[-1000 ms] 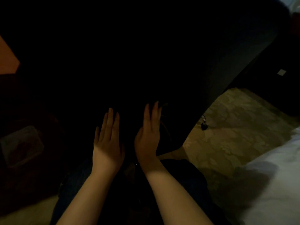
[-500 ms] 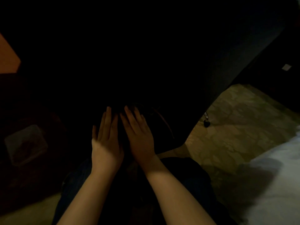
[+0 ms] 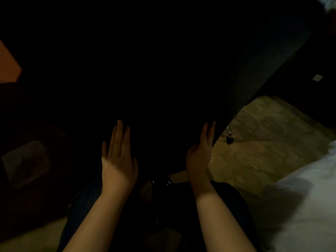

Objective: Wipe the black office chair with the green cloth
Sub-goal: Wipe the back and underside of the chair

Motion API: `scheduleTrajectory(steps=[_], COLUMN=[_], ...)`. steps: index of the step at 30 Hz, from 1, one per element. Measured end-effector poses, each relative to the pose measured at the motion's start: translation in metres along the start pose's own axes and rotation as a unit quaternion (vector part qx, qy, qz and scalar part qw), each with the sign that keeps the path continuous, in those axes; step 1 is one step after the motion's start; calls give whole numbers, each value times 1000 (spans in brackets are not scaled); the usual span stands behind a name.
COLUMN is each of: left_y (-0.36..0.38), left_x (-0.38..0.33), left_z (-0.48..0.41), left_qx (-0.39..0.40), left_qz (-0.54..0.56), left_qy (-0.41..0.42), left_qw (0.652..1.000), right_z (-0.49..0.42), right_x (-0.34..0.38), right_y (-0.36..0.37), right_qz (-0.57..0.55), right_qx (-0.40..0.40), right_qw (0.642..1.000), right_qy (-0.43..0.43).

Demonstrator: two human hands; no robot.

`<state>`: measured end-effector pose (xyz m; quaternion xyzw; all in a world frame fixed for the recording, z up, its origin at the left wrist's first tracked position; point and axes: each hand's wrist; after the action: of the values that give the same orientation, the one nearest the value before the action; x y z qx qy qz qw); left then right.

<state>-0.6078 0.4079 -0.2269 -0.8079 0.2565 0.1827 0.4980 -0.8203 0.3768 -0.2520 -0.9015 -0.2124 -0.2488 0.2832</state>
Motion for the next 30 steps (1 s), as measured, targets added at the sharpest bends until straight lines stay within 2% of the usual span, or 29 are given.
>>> scheduleTrajectory(steps=[3, 7, 9, 12, 16, 20, 24, 30], left_y=[-2, -2, -1, 1, 1, -3, -7, -3], left_x=[0, 0, 0, 2, 3, 10, 19, 19], left_z=[-1, -1, -1, -2, -4, -5, -5, -5], left_qx=[-1, 1, -2, -6, -10, -23, -38, -75], left_qz=[3, 4, -2, -17, -17, -7, -7, 42], left_qy=[0, 0, -1, 2, 15, 29, 42, 30], left_qw=[1000, 1000, 1000, 1000, 1000, 999, 998, 996], right_z=[-2, -4, -3, 7, 23, 42, 49, 34], right_x=[4, 22, 37, 63, 83, 95, 97, 99], right_y=[2, 6, 13, 30, 54, 72, 76, 51], right_qz=[6, -15, -30, -16, -28, -27, -45, -80], right_qx=[-16, -38, -54, -51, 12, 115, 125, 72], right_qw=[998, 997, 998, 996, 982, 939, 943, 944], right_qy=[60, 60, 25, -76, -187, -323, -305, -311])
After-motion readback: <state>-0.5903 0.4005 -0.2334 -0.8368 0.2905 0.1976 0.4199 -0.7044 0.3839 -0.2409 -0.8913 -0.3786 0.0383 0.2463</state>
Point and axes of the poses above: each hand's wrist, its own z-axis away from the middle knuckle, its own y-axis out of the palm, x = y × z, and after that the axes turned 11 degrees about -y, right-handed
